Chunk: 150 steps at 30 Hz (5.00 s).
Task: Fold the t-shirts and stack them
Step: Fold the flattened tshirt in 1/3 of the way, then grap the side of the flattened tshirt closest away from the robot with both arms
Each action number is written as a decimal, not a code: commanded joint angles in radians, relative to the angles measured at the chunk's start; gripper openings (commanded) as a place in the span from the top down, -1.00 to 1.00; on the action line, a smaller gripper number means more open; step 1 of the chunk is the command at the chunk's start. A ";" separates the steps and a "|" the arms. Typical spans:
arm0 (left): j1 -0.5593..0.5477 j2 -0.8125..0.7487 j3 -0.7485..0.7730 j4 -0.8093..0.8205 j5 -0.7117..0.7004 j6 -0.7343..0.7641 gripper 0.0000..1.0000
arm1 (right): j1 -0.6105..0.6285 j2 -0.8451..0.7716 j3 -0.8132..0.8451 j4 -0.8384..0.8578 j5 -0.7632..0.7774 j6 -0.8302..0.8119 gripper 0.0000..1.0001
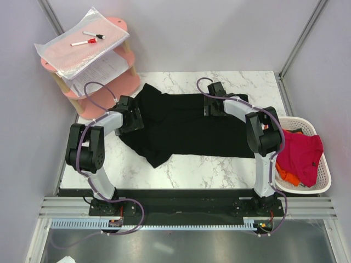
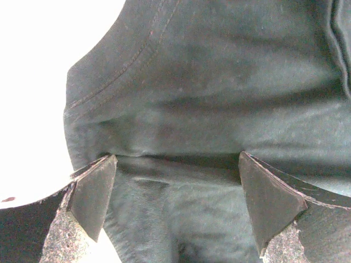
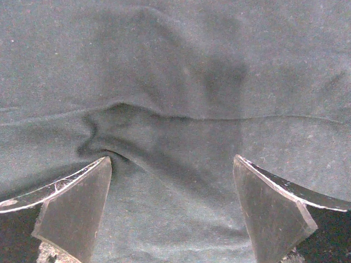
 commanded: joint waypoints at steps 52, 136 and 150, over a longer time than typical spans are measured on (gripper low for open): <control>-0.786 -0.317 -0.425 -0.086 0.097 -0.449 -0.99 | 0.072 0.179 0.224 -0.001 -0.068 -0.031 -0.96; -0.429 -0.739 -0.544 -0.129 0.172 -0.314 -0.98 | -0.176 -0.700 -0.667 0.036 -0.052 0.271 -0.97; -0.590 -0.635 -0.573 -0.157 0.100 -0.400 -0.88 | -0.181 -0.760 -0.752 -0.040 0.067 0.383 -0.96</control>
